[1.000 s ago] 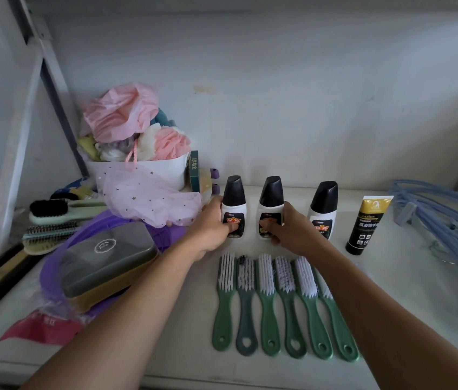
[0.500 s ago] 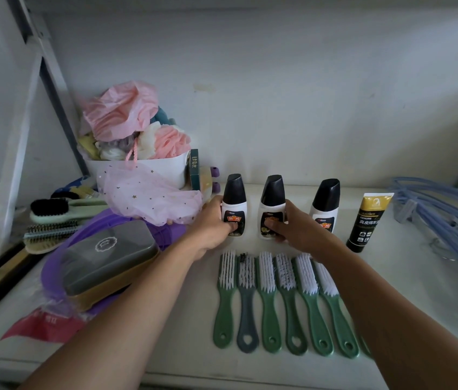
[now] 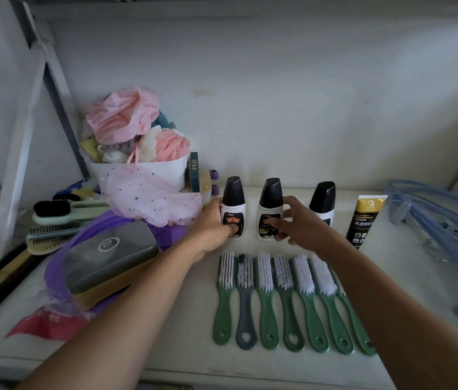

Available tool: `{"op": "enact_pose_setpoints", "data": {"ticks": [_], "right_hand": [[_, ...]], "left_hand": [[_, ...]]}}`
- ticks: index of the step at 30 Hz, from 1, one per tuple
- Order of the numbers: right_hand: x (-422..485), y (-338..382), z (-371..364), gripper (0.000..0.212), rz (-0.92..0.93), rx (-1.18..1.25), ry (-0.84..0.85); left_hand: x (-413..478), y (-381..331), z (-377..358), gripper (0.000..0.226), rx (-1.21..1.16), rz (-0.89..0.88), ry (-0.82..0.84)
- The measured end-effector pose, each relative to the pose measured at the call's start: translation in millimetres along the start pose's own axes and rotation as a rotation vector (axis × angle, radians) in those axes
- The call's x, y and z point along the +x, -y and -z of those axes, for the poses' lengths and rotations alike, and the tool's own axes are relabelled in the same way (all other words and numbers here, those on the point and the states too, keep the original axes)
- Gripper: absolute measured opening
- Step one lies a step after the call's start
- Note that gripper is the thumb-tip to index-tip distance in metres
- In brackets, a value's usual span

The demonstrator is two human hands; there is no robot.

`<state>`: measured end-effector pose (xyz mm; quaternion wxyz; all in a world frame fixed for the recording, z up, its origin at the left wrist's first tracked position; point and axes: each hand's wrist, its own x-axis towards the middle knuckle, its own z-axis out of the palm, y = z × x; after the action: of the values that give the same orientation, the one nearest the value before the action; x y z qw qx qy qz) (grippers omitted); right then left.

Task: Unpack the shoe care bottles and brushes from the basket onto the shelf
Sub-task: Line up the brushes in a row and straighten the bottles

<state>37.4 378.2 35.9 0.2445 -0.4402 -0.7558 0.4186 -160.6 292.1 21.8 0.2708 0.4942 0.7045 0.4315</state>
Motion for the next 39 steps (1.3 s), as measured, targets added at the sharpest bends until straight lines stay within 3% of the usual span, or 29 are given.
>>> {"op": "enact_pose_setpoints", "data": {"ticks": [5, 10, 16, 21, 26, 32, 35, 39], "right_hand": [[-9, 11, 13, 0.049, 0.046, -0.042, -0.073], [-29, 27, 30, 0.046, 0.127, -0.151, -0.19], [-48, 43, 45, 0.04, 0.216, -0.154, -0.35], [-58, 41, 51, 0.051, 0.225, -0.138, -0.487], [-62, 32, 54, 0.067, 0.178, -0.194, -0.454], [-58, 19, 54, 0.072, 0.075, -0.221, -0.408], [-56, 16, 53, 0.068, 0.032, -0.192, -0.394], [-51, 7, 47, 0.055, -0.004, -0.174, -0.367]], "left_hand": [[-9, -10, 2, 0.066, -0.033, -0.06, -0.022], [-18, -16, 8, 0.067, -0.059, -0.137, -0.029], [-29, -18, 18, 0.084, -0.052, -0.202, -0.066], [-43, -19, 22, 0.092, -0.036, -0.203, -0.088], [-56, -24, 18, 0.084, -0.002, -0.311, -0.173], [-73, -39, 9, 0.068, -0.059, -0.491, -0.265], [-74, -44, 4, 0.055, -0.043, -0.507, -0.194], [-72, -42, -7, 0.054, 0.036, -0.481, -0.056]]}}
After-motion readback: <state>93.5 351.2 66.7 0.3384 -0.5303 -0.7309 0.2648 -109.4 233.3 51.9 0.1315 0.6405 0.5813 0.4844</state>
